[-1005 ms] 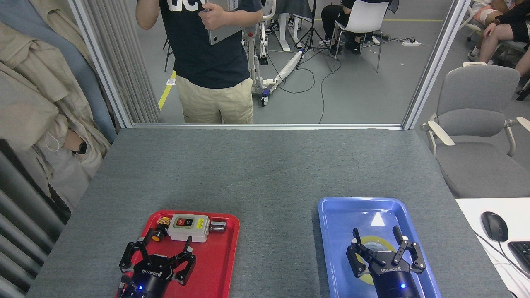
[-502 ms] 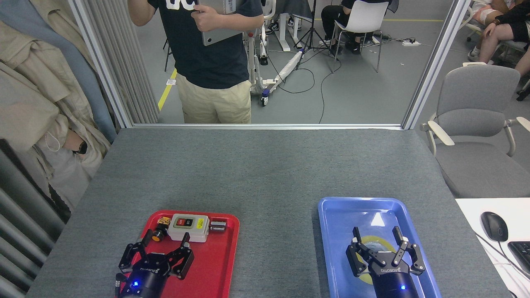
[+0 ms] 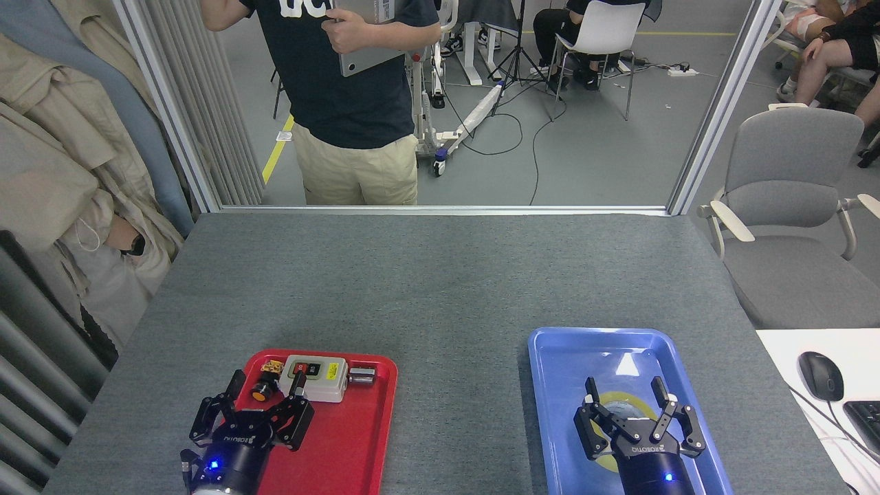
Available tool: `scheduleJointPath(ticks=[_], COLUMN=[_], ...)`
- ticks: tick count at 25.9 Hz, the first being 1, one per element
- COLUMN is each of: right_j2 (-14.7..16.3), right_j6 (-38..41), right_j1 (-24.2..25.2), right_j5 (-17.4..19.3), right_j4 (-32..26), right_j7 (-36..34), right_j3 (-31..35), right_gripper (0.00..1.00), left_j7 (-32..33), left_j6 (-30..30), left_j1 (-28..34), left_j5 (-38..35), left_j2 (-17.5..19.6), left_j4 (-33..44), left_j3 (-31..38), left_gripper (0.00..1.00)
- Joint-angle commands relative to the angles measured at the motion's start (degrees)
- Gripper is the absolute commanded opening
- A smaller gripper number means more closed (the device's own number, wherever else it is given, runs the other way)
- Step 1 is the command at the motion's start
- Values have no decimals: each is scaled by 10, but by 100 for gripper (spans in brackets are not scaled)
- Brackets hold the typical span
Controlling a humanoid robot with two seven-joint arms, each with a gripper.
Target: Place and move tape with both arms
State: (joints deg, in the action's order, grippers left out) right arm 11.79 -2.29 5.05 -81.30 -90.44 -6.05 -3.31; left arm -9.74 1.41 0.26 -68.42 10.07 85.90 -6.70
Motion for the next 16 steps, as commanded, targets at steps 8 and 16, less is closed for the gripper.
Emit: scheduleJointPath(ticks=[8, 16], right_j2=[0, 0], right_j6=[-2, -1], right_j1=[1, 1], right_j5=[0, 0], right_j4=[0, -1], right_j7=[-1, -5], right_j3=[1, 1], right_gripper=[100, 100], left_j7=[0, 0], left_j6=[-1, -2], left_j1=[11, -16], left_j5=[-2, -1], left_j2=[-2, -2], left_j4=[32, 14], left_j3=[-2, -2], left_gripper=[100, 100])
